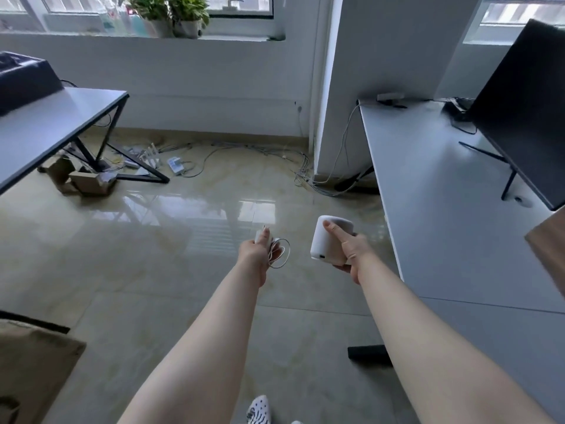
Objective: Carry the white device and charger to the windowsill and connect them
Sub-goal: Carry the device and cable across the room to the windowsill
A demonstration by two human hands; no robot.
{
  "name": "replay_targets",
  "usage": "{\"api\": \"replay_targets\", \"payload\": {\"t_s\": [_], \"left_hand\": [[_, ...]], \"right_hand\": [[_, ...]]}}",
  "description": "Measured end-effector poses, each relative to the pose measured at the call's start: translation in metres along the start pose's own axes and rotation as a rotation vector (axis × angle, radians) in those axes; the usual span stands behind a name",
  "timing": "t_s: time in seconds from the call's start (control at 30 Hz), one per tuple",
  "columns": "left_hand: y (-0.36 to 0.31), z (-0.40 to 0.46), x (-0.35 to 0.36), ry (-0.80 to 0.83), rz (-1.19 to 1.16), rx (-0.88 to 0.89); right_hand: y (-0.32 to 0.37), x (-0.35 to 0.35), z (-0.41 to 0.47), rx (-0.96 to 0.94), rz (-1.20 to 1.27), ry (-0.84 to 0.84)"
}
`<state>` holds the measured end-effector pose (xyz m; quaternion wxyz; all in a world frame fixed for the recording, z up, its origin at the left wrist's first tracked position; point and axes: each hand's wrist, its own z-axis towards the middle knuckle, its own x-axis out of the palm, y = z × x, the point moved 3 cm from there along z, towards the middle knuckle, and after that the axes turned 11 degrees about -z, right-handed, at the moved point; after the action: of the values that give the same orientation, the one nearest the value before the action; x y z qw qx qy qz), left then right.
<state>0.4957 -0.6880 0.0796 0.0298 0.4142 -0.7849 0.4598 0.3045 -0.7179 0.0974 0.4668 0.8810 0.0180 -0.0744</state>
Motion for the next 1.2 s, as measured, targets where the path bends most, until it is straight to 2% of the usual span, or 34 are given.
{"api": "replay_targets", "payload": {"t_s": [0.37, 0.8, 1.2], "left_hand": [[-0.056, 0.119, 0.040, 0.022, -0.032, -0.026], [-0.171, 0.271, 0.128, 0.108, -0.013, -0.021], [-0.207, 0.386, 0.179, 0.062, 0.001, -0.058]], "right_hand": [[0.066, 0.057, 0.097, 0.004, -0.032, -0.011], [0.199, 0.132, 0.218, -0.008, -0.014, -0.038], [0.253, 0.164, 0.335, 0.045, -0.016, -0.022]]}}
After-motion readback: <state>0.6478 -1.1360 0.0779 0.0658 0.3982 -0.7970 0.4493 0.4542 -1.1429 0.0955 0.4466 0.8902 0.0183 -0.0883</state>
